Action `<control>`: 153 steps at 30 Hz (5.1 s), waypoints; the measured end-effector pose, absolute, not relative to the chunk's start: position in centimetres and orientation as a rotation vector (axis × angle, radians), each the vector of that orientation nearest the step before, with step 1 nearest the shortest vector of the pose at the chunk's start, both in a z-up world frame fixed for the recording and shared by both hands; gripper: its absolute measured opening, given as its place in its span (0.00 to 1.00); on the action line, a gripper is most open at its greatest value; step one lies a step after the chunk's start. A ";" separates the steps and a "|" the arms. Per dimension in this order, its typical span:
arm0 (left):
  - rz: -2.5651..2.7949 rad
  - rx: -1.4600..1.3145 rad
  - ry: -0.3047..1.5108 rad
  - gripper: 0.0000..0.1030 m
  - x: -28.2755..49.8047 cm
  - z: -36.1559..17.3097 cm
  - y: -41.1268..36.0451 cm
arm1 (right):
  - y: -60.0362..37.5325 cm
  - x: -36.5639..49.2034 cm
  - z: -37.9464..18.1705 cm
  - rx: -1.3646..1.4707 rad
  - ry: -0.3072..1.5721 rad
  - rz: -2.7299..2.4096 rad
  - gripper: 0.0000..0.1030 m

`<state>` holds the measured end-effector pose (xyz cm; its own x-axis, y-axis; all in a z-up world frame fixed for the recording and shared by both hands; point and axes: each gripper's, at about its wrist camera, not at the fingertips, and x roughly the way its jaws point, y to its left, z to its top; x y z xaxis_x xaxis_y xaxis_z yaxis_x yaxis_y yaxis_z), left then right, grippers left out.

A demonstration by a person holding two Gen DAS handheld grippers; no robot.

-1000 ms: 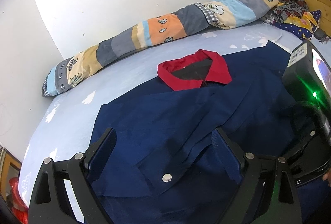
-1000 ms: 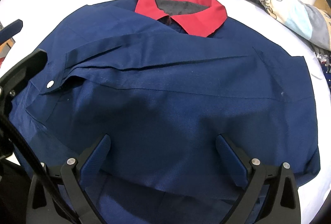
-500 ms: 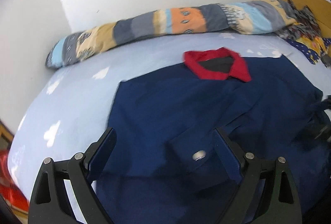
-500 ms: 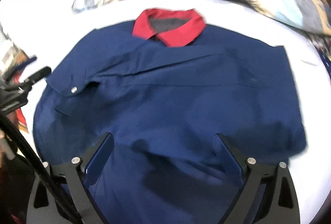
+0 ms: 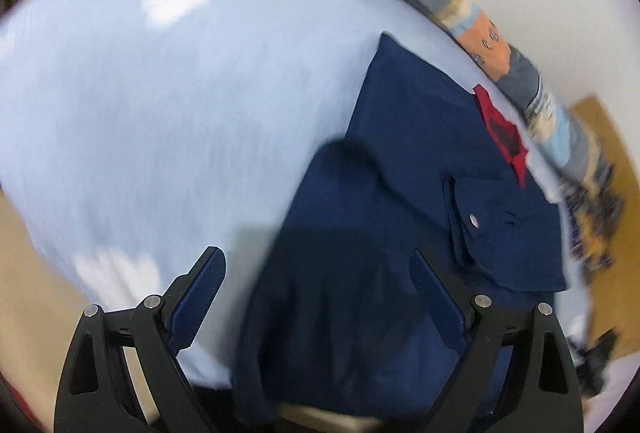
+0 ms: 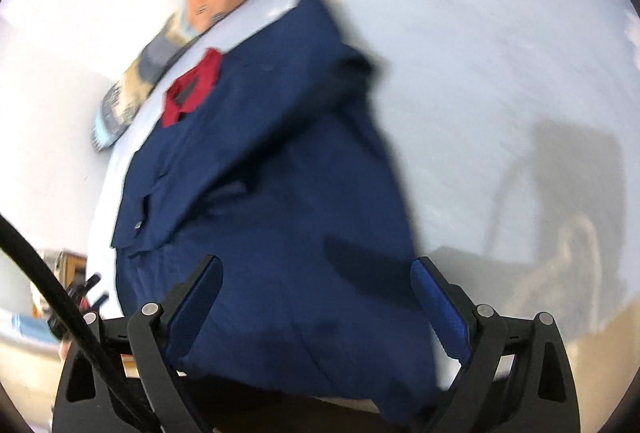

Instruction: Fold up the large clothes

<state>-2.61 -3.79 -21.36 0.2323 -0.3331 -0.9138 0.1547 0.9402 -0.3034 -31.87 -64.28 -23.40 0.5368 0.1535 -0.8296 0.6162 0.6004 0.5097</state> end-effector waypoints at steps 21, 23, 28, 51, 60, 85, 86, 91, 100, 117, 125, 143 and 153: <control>-0.239 0.075 1.442 0.90 -9.4 -25.4 -2.1 | -56.7 -34.6 -26.2 0.812 1.162 -0.339 0.95; -0.248 0.091 1.443 0.76 -9.7 -25.5 -2.4 | -56.5 -34.6 -26.0 0.805 1.174 -0.311 0.95; -0.229 0.133 1.412 0.46 -10.7 -25.2 -3.4 | -57.0 -35.1 -24.8 0.835 1.196 -0.281 0.95; -0.119 0.072 1.142 0.44 -17.0 -21.8 -5.0 | -56.1 -36.3 -23.5 0.839 1.190 -0.355 0.53; -0.526 0.188 1.100 0.92 -3.8 -16.9 -11.4 | -69.3 -27.4 -17.5 0.746 0.960 -0.141 0.82; -0.576 0.240 1.219 0.06 13.4 -27.1 -24.9 | -71.3 -7.6 -21.3 0.250 1.092 -0.001 0.12; -0.566 0.238 1.175 0.06 12.7 -26.3 -24.9 | -70.3 -7.9 -19.8 0.194 1.061 -0.034 0.11; -0.557 0.242 1.031 0.06 10.6 -21.9 -24.7 | -68.0 -9.6 -14.4 0.086 0.948 -0.093 0.09; -0.581 0.173 0.909 0.03 12.2 -13.9 -25.2 | -67.8 -9.1 -7.1 -0.038 0.832 -0.148 0.03; -0.435 0.187 0.943 0.20 26.8 -19.0 -33.0 | -81.0 6.1 -10.2 0.065 0.851 -0.385 0.56; -0.374 0.135 0.975 0.43 26.8 -22.2 -27.6 | -80.8 2.3 -12.4 0.093 0.823 -0.321 0.60; -0.573 0.242 1.071 0.66 7.0 -17.4 -19.3 | -70.5 -12.5 -9.5 0.490 0.931 -0.055 0.78; -0.540 0.189 1.312 0.66 -4.8 -24.2 -13.3 | -59.4 -22.5 -13.9 0.501 1.113 -0.021 0.79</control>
<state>-4.81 -13.27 -24.19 0.1537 -0.2693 -0.9507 0.4778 0.8625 -0.1670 -22.52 -59.43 -13.85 0.4534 0.2294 -0.8613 0.2620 0.8893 0.3747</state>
